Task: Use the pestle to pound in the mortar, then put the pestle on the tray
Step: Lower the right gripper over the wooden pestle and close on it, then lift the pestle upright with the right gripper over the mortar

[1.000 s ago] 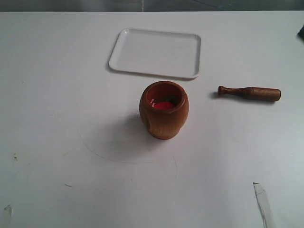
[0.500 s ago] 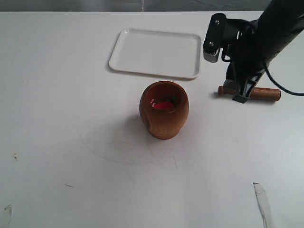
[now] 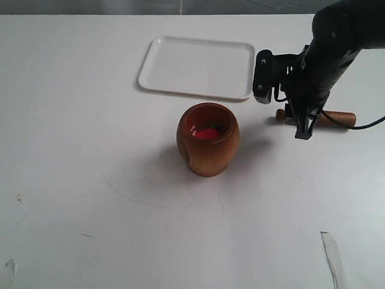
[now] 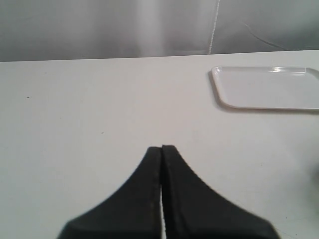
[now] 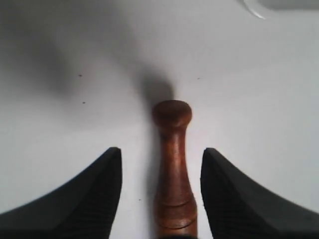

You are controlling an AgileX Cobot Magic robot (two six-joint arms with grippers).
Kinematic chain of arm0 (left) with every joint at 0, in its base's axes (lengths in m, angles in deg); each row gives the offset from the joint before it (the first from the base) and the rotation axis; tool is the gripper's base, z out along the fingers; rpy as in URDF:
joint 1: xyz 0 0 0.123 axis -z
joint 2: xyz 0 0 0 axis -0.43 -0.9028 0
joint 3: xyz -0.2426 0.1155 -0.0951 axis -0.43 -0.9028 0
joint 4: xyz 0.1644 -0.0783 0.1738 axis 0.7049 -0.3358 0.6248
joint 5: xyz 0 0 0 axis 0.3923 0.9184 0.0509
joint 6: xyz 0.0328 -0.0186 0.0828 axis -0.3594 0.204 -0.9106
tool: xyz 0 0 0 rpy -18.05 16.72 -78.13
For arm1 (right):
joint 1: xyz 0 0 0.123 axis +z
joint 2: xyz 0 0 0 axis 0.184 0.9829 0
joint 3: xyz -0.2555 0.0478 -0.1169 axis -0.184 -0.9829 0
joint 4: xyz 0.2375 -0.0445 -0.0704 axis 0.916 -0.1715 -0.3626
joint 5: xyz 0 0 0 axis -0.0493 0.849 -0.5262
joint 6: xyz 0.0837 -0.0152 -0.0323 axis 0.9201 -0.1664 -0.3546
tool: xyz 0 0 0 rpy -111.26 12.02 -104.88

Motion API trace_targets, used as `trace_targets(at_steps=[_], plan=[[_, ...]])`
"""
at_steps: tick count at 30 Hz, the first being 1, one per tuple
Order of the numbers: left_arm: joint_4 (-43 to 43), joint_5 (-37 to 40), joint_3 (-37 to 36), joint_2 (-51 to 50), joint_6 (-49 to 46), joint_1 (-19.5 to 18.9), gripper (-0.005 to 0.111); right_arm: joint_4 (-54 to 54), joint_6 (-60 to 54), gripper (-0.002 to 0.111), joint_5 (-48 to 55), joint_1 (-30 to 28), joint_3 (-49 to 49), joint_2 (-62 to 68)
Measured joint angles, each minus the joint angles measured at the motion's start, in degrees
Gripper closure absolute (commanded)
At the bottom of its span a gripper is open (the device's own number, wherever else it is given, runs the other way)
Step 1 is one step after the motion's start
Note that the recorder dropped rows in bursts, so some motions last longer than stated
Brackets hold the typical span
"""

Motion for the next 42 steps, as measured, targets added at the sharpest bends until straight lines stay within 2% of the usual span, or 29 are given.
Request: trace_targets(at_steps=[9,31,33,35,37,42], plan=[[0.0,0.0,0.0,0.0,0.0,0.0,0.107,2.5,-0.16,0.061,-2.13,-5.39,0.0,1.08],[0.0,0.0,0.0,0.0,0.0,0.0,0.107,6.32,-4.19,0.062,-5.04,-5.38,0.0,4.92],[0.0,0.0,0.0,0.0,0.0,0.0,0.107,6.21,-4.19,0.067,-5.27,-5.38,0.0,5.7],[0.0,0.0,0.0,0.0,0.0,0.0,0.107,5.53,-4.19,0.084,-5.64,-5.38,0.0,6.15],[0.0,0.0,0.0,0.0,0.0,0.0,0.107,5.0,-4.19,0.109,-6.22,-5.38,0.0,6.27],[0.0,0.0,0.0,0.0,0.0,0.0,0.107,4.51,-0.25,0.108,-10.32,-5.38,0.0,6.14]])
